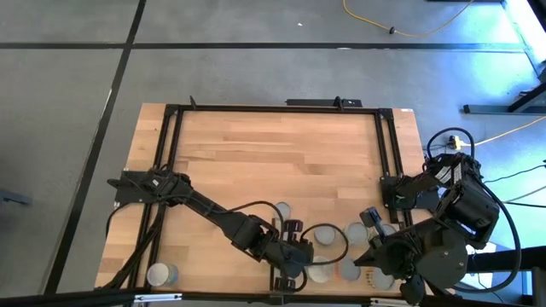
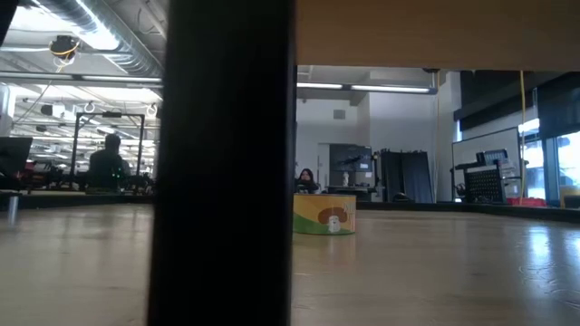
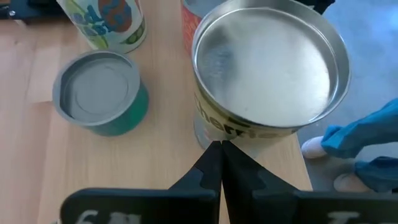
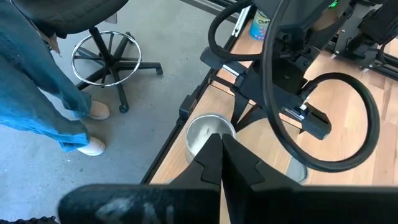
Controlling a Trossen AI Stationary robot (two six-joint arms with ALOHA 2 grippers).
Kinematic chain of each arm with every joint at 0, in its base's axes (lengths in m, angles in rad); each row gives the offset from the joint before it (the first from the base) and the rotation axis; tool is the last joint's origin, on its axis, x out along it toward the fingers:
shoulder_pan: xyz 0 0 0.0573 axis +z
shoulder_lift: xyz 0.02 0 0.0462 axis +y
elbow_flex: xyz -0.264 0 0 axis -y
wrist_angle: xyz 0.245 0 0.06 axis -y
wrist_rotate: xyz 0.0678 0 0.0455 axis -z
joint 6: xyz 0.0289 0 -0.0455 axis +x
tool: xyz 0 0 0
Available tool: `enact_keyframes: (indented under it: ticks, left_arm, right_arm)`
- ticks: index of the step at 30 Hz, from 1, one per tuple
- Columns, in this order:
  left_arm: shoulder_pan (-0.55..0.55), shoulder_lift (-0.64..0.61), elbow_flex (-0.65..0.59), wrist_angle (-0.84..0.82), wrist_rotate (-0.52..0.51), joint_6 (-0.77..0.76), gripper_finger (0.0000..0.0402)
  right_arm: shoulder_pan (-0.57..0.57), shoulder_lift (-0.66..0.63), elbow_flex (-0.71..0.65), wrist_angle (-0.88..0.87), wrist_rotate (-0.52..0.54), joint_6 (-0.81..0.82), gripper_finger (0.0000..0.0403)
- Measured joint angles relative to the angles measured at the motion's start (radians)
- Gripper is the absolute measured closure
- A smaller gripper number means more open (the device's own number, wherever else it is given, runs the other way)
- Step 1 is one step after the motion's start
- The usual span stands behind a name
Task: Pick and place cans onto a shelf
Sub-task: Put the top blue canned cherries on the shelf aligned with the other green tuna can, then put the blue canned cherries on the shelf
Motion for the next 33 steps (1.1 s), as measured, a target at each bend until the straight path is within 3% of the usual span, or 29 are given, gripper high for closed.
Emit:
enact_keyframes:
  ticks: [8,16,27,33]
  left_arm:
    - [-0.013,-0.045,0.000,-0.083,-0.025,-0.042,0.0401]
    - [-0.075,-0.181,0.001,-0.282,-0.104,-0.324,0.0401]
    - [-0.205,-0.324,0.002,-0.680,-0.100,-0.770,0.0402]
    - [-0.294,-0.352,-0.013,-0.695,-0.082,-1.007,0.0402]
  right_arm:
    - [0.000,0.000,0.000,0.000,-0.001,0.004,0.0399]
    - [0.000,0.000,0.000,-0.001,-0.001,0.002,0.0399]
    - [0.000,0.000,0.000,-0.002,-0.001,-0.027,0.0399]
    - [0.000,0.000,0.000,-0.002,0.001,-0.028,0.0399]
